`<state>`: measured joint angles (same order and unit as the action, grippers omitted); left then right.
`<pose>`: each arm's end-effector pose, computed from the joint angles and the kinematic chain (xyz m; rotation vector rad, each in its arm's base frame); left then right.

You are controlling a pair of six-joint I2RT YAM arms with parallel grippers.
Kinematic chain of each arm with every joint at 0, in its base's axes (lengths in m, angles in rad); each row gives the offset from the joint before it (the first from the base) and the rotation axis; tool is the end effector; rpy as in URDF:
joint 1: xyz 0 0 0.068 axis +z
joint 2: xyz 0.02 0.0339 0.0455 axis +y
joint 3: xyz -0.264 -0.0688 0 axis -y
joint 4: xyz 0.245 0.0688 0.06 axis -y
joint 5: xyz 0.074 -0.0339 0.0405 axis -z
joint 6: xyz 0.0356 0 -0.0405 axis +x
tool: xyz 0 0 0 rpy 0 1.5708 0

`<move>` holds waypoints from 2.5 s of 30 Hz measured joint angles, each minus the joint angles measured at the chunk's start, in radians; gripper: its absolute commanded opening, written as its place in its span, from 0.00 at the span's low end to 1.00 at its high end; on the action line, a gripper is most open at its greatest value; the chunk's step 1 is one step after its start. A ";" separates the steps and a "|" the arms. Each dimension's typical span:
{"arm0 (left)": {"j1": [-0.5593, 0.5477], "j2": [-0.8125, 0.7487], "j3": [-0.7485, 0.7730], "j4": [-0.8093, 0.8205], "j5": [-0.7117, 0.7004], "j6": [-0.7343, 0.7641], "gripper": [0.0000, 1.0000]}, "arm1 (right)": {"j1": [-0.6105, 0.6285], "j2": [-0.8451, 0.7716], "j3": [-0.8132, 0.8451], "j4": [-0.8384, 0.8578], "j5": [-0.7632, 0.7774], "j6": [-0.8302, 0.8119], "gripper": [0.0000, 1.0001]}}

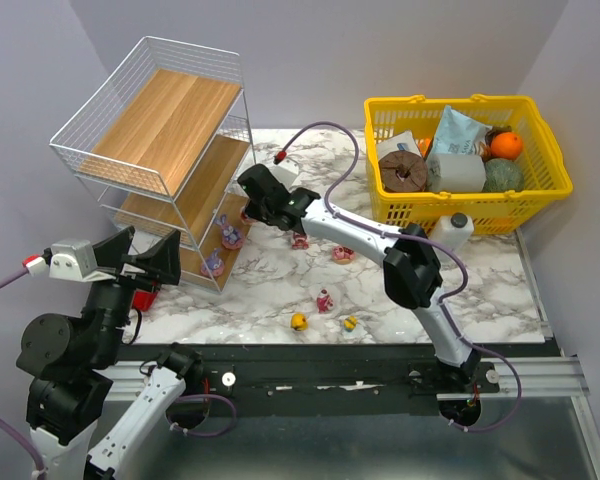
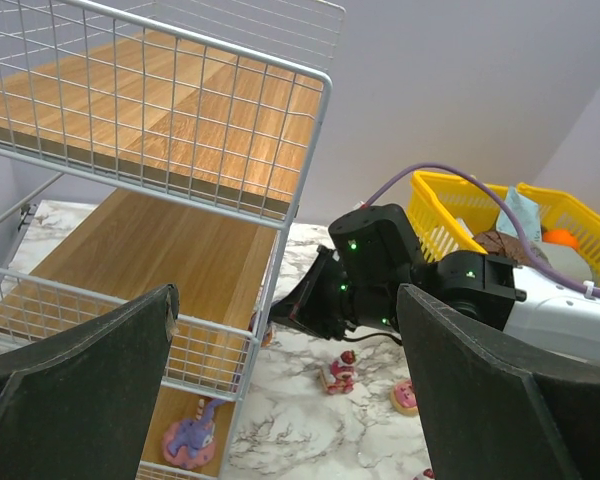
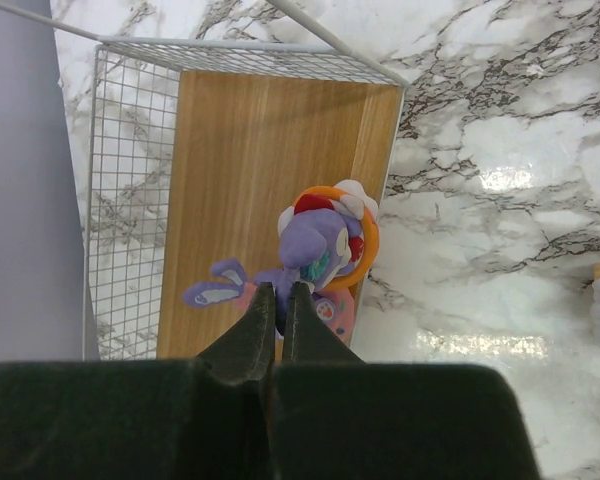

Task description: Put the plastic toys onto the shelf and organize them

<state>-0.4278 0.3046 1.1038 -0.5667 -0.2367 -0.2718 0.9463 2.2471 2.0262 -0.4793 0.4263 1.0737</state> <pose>0.0050 0.0069 0.4352 -0.0966 1.3543 -0.4318 0.3153 0.4123 0.2557 0.3711 2.2422 0.6302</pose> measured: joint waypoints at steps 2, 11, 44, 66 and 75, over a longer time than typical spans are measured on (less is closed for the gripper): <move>0.000 0.002 0.000 0.000 -0.001 0.001 0.99 | -0.006 0.014 0.019 -0.008 -0.007 0.002 0.01; 0.000 0.003 0.000 0.000 -0.014 0.007 0.99 | -0.027 0.074 0.095 -0.074 -0.050 0.029 0.01; -0.007 0.003 0.000 0.000 -0.040 0.020 0.99 | -0.057 0.192 0.277 -0.103 -0.093 -0.002 0.30; -0.020 0.020 -0.003 0.000 -0.052 0.029 0.99 | -0.058 0.185 0.205 0.014 -0.122 -0.058 0.51; -0.020 0.020 -0.003 -0.002 -0.052 0.029 0.99 | -0.058 0.105 0.114 0.073 -0.136 -0.137 0.61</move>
<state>-0.4477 0.3244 1.1011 -0.5686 -0.2890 -0.2428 0.8883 2.3520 2.1399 -0.4061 0.2905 0.9363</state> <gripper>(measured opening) 0.988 0.564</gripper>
